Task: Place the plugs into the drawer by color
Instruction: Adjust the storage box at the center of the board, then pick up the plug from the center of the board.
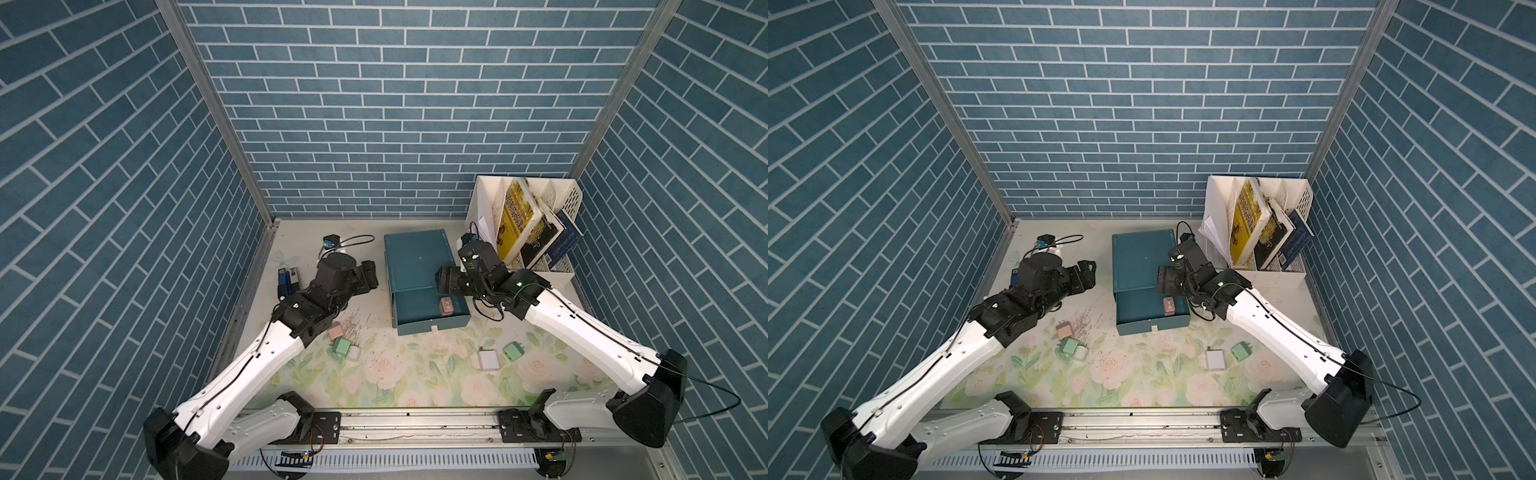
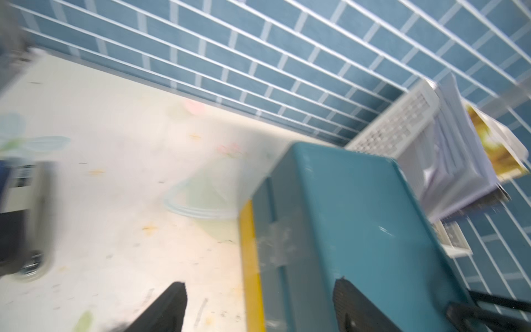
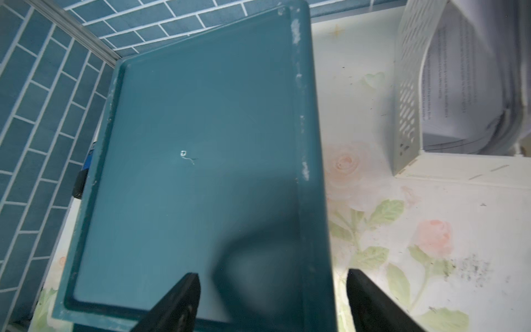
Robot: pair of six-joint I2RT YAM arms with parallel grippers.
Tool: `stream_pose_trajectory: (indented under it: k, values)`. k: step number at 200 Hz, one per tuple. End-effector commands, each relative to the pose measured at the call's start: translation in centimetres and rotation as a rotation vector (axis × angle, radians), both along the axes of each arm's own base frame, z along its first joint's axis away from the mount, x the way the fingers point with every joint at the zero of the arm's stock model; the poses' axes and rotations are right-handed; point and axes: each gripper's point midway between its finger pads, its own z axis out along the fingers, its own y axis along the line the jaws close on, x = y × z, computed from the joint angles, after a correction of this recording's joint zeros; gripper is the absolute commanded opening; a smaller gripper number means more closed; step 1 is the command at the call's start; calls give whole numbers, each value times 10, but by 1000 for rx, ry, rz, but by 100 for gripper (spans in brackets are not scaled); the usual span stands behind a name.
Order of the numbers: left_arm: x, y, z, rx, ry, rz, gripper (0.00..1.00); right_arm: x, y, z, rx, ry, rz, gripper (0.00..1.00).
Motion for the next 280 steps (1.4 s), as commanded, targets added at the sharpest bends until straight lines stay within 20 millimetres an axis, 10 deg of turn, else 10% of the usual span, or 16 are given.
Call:
stream_pose_trajectory:
  k: [1, 48, 90, 177, 280]
  values:
    - [-22, 34, -44, 72, 124, 89, 88, -7, 15, -7, 20, 6, 65, 81]
    - [-39, 52, -119, 64, 288, 153, 90, -33, 39, -16, -10, 12, 107, 79]
    - [-32, 55, -144, 87, 336, 185, 90, -44, 41, -19, -20, 22, 108, 79]
    - [-26, 58, -190, 118, 448, 226, 81, -51, -30, 29, -52, -105, -82, 78]
    - [-47, 83, -238, 184, 554, 288, 76, -62, -66, 26, -15, -132, -178, 73]
